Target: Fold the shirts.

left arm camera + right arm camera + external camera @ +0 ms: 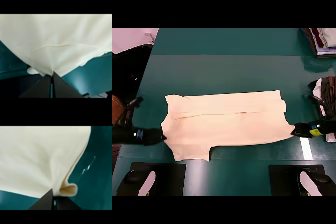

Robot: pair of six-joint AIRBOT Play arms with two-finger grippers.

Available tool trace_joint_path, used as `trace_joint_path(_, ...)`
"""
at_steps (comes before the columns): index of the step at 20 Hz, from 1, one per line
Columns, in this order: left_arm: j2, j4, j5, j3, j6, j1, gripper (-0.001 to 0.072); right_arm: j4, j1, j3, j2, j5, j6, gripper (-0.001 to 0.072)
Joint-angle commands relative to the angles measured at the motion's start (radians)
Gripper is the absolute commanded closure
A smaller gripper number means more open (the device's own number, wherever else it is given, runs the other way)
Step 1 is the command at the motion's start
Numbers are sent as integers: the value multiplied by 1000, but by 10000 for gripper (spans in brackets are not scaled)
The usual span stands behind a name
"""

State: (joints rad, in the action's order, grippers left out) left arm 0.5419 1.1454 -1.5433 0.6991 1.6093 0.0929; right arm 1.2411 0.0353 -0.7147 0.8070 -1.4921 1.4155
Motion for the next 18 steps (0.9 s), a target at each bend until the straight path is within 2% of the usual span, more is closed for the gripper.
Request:
trace_joint_path(1, 172, 3, 164, 80, -64, 0, 685, 18, -92, -134, 97, 78, 21, 700)
trace_joint_path(3, 313, 3, 262, 145, -103, 0, 684, 17, -109, -245, 227, 134, 21, 699)
trace_joint_path(10, 717, -2, 480, 400, -172, 0, 683, 11, -109, -598, 629, 149, 20, 699)
trace_joint_path(17, 852, -33, 615, 454, -177, 0, 675, -7, -111, -763, 846, 128, 20, 695)
trace_joint_path(18, 851, -53, 623, 454, -177, 0, 446, -36, -109, -769, 858, 132, 19, 692)
